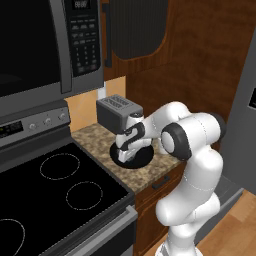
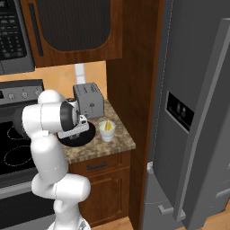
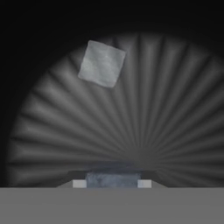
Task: Grab a lemon wedge from the fridge and one ice cube from the ice bowl, and put them in the glass of lemonade.
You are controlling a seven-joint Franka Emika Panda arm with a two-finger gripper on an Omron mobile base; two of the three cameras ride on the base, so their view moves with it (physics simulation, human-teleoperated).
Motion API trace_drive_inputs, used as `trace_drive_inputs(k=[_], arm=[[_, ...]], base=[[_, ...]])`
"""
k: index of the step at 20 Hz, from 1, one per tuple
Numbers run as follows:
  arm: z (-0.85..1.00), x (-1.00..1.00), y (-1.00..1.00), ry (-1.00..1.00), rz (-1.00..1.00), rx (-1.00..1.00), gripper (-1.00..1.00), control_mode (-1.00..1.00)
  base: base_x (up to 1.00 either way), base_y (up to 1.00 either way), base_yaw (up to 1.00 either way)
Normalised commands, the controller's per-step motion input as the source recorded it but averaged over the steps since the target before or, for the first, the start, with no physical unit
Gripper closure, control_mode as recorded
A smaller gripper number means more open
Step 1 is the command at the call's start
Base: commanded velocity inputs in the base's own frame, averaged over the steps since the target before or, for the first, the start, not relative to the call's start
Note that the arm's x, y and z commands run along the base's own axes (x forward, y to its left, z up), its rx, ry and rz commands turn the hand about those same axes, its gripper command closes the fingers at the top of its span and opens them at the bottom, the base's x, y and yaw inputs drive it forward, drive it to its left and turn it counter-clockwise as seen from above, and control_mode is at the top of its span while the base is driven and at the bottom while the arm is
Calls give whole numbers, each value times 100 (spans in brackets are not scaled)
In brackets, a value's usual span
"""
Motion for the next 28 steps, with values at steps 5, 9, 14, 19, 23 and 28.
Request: trace_drive_inputs(k=[5,9,14,19,23,28], arm=[[0,0,0,0,0,0,100,-100],[51,-1,-5,0,-1,0,100,-100],[100,-8,-44,0,-8,3,100,-100],[55,-9,-68,0,-19,0,100,-100],[43,3,-29,0,-25,-5,100,-100],[2,22,-30,0,-31,-14,100,-100]], base=[[0,0,0],[0,0,0],[0,0,0],[0,0,0],[0,0,0],[0,0,0]])
